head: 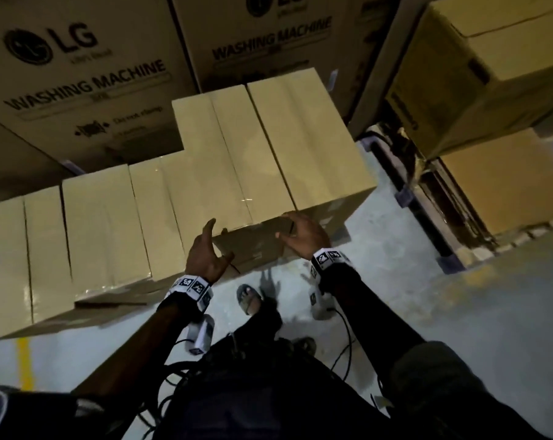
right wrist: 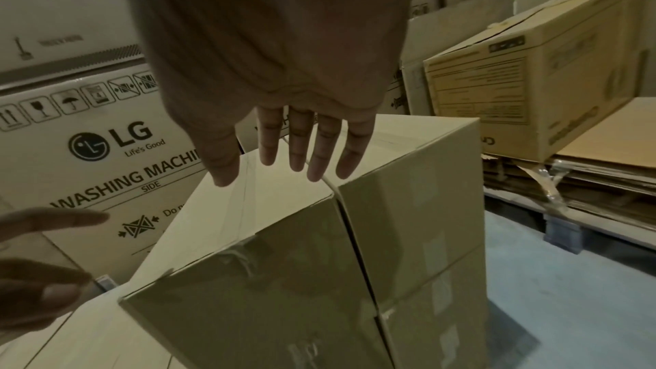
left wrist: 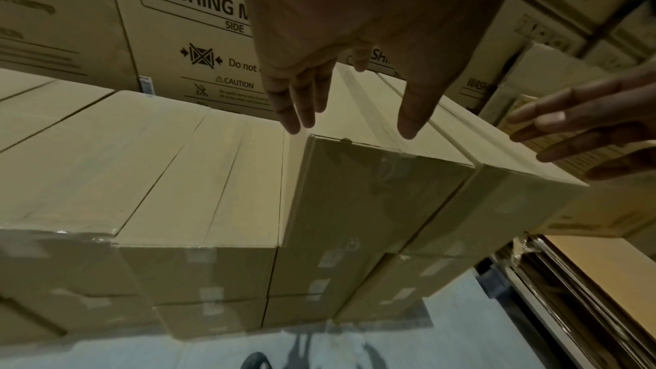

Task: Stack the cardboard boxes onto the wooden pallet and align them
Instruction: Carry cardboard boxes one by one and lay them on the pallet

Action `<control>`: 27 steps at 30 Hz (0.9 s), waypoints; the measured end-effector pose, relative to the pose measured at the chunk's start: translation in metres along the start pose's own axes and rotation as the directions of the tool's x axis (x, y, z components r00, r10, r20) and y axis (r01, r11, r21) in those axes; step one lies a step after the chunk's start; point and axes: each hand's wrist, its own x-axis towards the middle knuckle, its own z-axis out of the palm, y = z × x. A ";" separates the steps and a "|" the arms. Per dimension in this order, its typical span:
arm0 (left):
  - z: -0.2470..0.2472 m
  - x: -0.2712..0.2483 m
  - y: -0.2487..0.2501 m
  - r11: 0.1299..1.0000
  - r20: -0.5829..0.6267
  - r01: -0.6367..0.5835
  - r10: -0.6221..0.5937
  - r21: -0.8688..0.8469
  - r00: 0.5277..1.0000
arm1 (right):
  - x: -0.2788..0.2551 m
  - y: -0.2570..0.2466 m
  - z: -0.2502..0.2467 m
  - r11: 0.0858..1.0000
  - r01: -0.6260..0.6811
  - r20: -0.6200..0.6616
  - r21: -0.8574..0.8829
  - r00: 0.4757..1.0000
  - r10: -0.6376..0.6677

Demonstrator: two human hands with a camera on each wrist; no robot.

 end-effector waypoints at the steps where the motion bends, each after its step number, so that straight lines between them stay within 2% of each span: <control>1: -0.001 0.013 -0.003 1.000 0.004 0.014 -0.014 -0.005 1.000 | 0.015 -0.002 -0.002 1.000 -0.002 0.006 -0.001 1.000 0.002; 5: -0.002 0.058 -0.009 0.993 0.084 0.114 -0.114 -0.002 0.990 | 0.056 -0.009 -0.002 1.000 -0.002 0.046 0.028 0.999 0.001; 9: -0.005 0.096 -0.009 0.989 0.083 0.151 -0.150 0.000 0.985 | 0.093 -0.010 -0.005 1.000 0.016 0.086 -0.021 0.996 -0.014; 14: -0.004 0.115 -0.006 0.980 0.227 0.194 -0.201 0.051 0.953 | 0.114 -0.006 -0.003 0.993 -0.060 0.201 -0.097 0.976 0.079; 17: 0.001 0.118 -0.009 0.982 0.217 0.187 -0.191 0.037 0.957 | 0.116 -0.001 0.003 0.990 -0.106 0.125 -0.088 0.985 0.117; 21: 0.007 0.114 -0.010 0.983 0.179 0.183 -0.181 0.008 0.967 | 0.122 0.006 0.004 0.993 -0.066 0.096 -0.100 0.992 0.076; 27: 0.008 0.114 -0.015 0.944 0.145 0.310 -0.293 -0.115 0.945 | 0.126 0.002 0.010 0.990 -0.058 0.112 -0.128 0.991 0.072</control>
